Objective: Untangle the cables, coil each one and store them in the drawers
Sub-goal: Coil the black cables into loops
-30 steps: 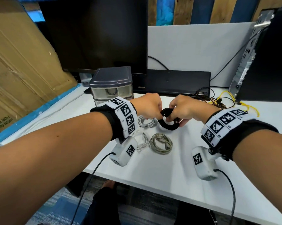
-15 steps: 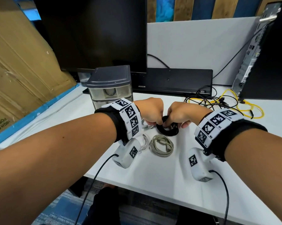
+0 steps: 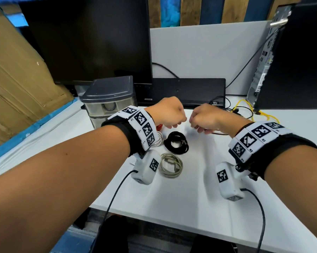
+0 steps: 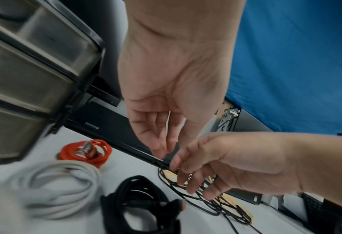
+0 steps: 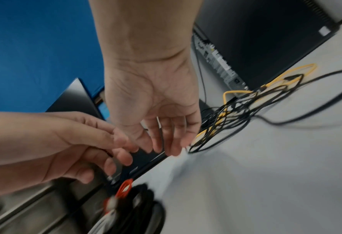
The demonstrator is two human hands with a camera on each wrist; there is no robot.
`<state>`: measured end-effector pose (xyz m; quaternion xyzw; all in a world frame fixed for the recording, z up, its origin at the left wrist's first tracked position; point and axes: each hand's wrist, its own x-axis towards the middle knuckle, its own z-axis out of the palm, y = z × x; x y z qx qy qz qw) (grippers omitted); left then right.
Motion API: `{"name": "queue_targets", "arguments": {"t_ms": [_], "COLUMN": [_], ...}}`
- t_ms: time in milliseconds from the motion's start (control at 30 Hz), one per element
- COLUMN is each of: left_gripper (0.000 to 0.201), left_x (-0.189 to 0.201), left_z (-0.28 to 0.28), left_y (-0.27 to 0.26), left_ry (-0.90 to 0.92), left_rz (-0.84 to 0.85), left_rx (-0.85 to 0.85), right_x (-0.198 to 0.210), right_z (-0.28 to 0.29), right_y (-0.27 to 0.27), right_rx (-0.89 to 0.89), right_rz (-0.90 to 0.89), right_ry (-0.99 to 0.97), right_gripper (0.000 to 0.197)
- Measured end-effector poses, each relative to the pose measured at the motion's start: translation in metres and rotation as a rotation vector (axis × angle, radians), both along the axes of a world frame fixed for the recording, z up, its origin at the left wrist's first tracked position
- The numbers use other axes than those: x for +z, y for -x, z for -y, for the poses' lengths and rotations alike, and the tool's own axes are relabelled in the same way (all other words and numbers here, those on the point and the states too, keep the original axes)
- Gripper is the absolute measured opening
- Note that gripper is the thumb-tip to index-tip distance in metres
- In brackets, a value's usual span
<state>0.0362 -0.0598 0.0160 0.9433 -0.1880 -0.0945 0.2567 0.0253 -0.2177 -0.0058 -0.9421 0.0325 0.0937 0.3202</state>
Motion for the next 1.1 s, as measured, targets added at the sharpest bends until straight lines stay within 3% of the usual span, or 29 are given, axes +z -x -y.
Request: {"name": "queue_targets", "arguments": {"t_ms": [133, 267, 433, 600, 700, 767, 833, 867, 967, 1067, 1100], "left_gripper": [0.026, 0.044, 0.047, 0.060, 0.071, 0.065, 0.041, 0.039, 0.055, 0.050, 0.049], "left_x": [-0.002, -0.008, -0.007, -0.005, 0.004, 0.015, 0.027, 0.032, 0.046, 0.064, 0.070], "left_z": [0.030, 0.051, 0.062, 0.062, 0.057, 0.052, 0.046, 0.043, 0.033, 0.021, 0.017], "left_y": [-0.003, 0.003, 0.002, -0.007, -0.016, -0.017, -0.014, -0.012, -0.006, 0.003, 0.005], "left_ry": [-0.178, -0.467, -0.573, -0.319, -0.129, -0.013, 0.156, 0.246, 0.400, 0.541, 0.602], "left_rz": [-0.008, -0.068, -0.110, -0.062, 0.052, 0.090, 0.061, 0.022, -0.067, -0.019, 0.010], "left_rx": [-0.062, -0.169, -0.193, -0.090, -0.054, -0.045, 0.010, 0.046, 0.130, 0.241, 0.274], "right_x": [0.006, -0.018, -0.040, 0.006, 0.045, 0.071, 0.099, 0.113, 0.145, 0.146, 0.141], "right_z": [0.048, 0.077, 0.088, 0.081, 0.072, 0.063, 0.049, 0.041, 0.027, 0.028, 0.030], "right_y": [-0.012, -0.017, -0.027, -0.026, -0.018, -0.010, 0.005, 0.015, 0.037, 0.036, 0.034], "right_rx": [-0.108, -0.078, -0.099, -0.065, -0.113, -0.102, -0.039, -0.002, 0.082, 0.086, 0.077], "right_rz": [0.191, 0.016, 0.041, 0.280, 0.470, 0.599, 0.728, 0.816, 1.016, 0.991, 0.902], "right_ry": [0.269, 0.554, 0.571, 0.386, 0.122, 0.031, -0.055, -0.097, -0.124, -0.153, -0.170], "right_gripper": [0.028, 0.044, 0.023, 0.029, 0.020, 0.015, 0.017, 0.018, 0.019, 0.009, 0.017]}}
